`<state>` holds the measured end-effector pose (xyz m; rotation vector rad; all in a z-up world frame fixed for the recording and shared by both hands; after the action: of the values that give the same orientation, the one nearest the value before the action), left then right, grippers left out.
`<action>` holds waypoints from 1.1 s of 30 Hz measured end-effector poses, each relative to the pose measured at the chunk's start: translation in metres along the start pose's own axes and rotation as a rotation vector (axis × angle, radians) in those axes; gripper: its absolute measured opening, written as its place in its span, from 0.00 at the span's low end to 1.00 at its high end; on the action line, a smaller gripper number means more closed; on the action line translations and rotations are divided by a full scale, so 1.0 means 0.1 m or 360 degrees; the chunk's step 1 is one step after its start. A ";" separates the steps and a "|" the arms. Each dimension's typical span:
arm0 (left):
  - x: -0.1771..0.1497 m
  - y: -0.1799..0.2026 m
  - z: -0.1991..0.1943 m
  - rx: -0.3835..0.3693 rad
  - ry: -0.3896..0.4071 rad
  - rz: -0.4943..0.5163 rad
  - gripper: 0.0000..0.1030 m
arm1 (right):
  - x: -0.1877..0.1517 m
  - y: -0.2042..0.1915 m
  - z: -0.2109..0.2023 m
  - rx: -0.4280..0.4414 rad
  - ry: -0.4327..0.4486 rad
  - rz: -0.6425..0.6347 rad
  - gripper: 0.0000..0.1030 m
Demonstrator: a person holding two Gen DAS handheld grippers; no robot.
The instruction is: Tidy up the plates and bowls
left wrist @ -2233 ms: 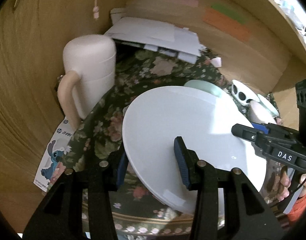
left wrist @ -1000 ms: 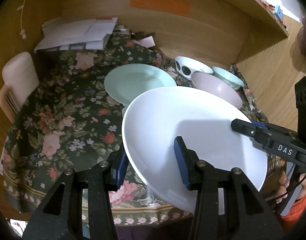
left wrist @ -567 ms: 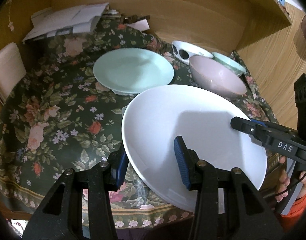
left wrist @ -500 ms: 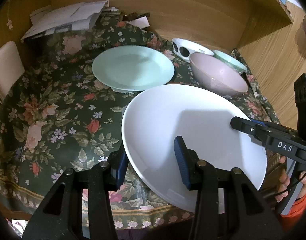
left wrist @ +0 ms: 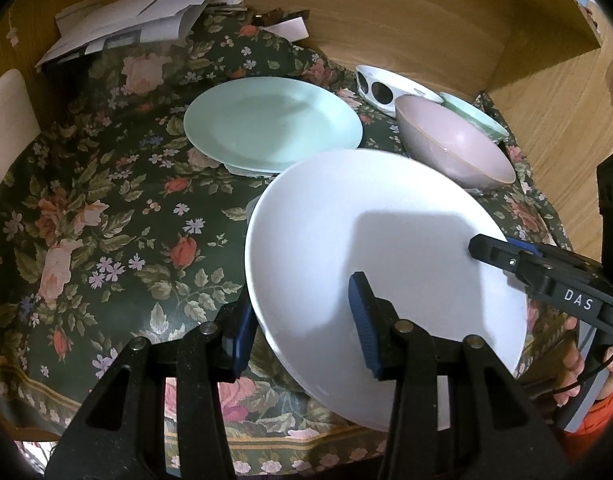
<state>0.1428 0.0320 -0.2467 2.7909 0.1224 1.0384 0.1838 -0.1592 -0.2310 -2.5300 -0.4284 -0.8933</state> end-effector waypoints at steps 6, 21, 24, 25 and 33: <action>0.01 0.00 0.02 -0.0004 -0.0002 0.0016 0.43 | 0.03 0.02 0.03 -0.0001 -0.0014 -0.0015 0.31; -0.03 0.08 0.07 0.0011 -0.0023 0.0089 0.43 | 0.06 0.12 -0.15 -0.0109 0.0023 -0.0057 0.31; 0.02 0.07 0.01 0.0036 0.0022 0.0106 0.43 | 0.09 0.12 -0.18 -0.0099 0.0036 -0.0042 0.31; 0.04 0.06 -0.01 0.0039 0.0036 0.0107 0.43 | 0.10 0.12 -0.20 -0.0096 0.0047 -0.0043 0.32; 0.43 -0.04 -0.26 0.0096 0.0196 0.0104 0.47 | 0.36 -0.02 -0.35 -0.0087 0.0174 -0.0097 0.50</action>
<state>0.1578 0.0452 -0.2006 2.8009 0.0791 1.2422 0.1919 -0.1695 -0.1825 -2.5143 -0.4545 -1.0741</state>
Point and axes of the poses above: each gripper's, at about its wrist camera, not at the fingertips, and z roughly the way its jaws point, y to its right, x to its top, the point moved 4 cm from there along z, roughly the way its jaws point, and after that the axes turned 5 degrees about y, right-handed, at the moved point
